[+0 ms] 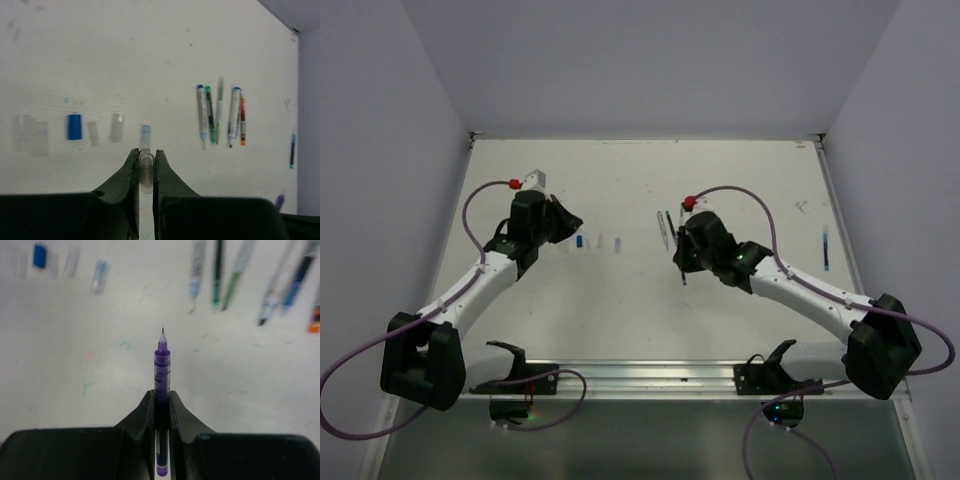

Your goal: Open the pen caps

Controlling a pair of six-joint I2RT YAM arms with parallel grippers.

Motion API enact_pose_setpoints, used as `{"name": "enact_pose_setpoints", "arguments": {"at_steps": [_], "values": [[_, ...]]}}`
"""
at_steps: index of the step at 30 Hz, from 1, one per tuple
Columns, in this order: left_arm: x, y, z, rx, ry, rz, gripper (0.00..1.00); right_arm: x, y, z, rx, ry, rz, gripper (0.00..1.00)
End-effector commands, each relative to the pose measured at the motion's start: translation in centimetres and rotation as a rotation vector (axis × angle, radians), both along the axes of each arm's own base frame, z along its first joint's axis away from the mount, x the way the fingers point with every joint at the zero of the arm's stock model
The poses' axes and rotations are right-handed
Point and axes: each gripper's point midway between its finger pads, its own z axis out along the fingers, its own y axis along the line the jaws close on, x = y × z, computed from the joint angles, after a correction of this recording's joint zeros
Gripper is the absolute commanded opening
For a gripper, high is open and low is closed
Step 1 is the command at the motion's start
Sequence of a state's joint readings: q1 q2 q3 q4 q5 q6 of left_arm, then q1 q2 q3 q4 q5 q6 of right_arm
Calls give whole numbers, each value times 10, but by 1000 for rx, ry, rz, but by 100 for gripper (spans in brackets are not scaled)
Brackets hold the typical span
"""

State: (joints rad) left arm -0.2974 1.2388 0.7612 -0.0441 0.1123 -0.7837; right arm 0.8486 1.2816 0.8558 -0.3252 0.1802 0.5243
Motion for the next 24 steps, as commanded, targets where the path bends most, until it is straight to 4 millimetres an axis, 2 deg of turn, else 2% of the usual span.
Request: {"name": "enact_pose_setpoints", "arguments": {"at_steps": [1,2,3,4,5,6,8,9,10,11,12,13,14,16,17,20,24], "values": [[-14,63,-38,263,91,133,0,45,-56,18,-49,-39,-127,0],[-16,74,-43,298,110,162,0,61,-77,22,-75,-47,-190,0],[-17,85,-48,320,124,185,0,69,-87,19,-118,-48,-200,0],[-18,91,-52,334,137,201,0,77,-95,17,-138,-44,-215,0],[-19,100,-54,357,145,235,0,91,-105,25,-137,-54,-251,0],[-19,111,-58,373,160,272,0,99,-110,16,-171,-35,-252,0],[-21,134,-63,422,189,373,0,120,-126,18,-189,-42,-302,0],[-21,139,-64,432,192,393,0,127,-131,14,-208,-38,-308,7],[-18,143,-65,438,188,411,0,137,-135,4,-223,-29,-319,10],[-16,150,-65,453,184,441,0,148,-144,3,-220,-24,-340,11],[-14,152,-65,457,182,448,0,155,-147,0,-215,-20,-344,11],[-12,153,-68,463,189,451,0,162,-150,-14,-222,5,-350,11],[-11,156,-70,465,199,457,0,170,-157,-15,-215,10,-369,11],[-5,157,-75,465,214,459,0,182,-161,-23,-201,17,-368,4],[-3,157,-78,456,220,454,0,187,-167,-33,-205,35,-381,0],[2,158,-88,445,250,453,0,199,-175,-54,-200,69,-387,0],[7,162,-98,438,274,452,0,208,-173,-70,-207,91,-373,0]]}}
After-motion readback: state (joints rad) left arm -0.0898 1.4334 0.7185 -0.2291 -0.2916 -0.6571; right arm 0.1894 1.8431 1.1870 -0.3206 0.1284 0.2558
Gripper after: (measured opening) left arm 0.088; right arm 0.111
